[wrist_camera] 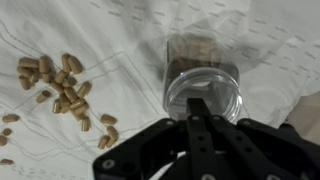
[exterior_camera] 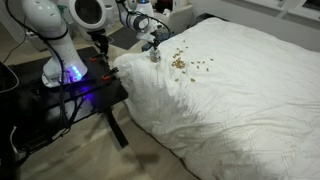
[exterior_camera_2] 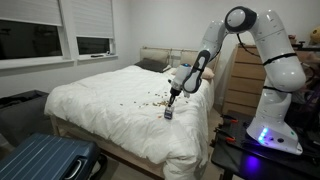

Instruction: Pick up some of the objects on the bed and place them in the jar

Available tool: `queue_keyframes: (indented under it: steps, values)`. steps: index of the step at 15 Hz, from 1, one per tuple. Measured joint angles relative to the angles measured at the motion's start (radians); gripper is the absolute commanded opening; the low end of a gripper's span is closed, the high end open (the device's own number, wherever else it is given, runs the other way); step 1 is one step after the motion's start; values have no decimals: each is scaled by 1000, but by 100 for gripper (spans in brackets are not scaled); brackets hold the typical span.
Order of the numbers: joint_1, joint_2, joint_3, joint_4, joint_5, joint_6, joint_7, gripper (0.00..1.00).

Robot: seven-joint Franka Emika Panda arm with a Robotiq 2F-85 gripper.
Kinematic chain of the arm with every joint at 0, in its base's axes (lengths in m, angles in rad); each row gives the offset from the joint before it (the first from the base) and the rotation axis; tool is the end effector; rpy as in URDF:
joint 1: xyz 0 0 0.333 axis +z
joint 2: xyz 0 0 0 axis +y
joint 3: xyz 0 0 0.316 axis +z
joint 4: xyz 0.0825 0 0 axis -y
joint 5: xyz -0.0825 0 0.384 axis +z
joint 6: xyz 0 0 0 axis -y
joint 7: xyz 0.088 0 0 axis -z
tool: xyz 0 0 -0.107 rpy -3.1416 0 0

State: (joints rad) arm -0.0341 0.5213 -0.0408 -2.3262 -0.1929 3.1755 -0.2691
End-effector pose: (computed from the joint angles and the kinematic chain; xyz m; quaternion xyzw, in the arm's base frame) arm 0.5351 -0.0234 0.1488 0.9672 0.1945 0.1556 0.0494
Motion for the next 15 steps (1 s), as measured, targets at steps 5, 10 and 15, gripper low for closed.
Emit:
queue_keyframes:
  steps: [5, 10, 15]
  values:
    - [-4, -44, 15, -2, 0, 0, 0, 0]
    - [-12, -100, 11, -2, 2, 5, 4, 1]
    - [-19, -179, -32, -3, 5, 5, 42, 38]
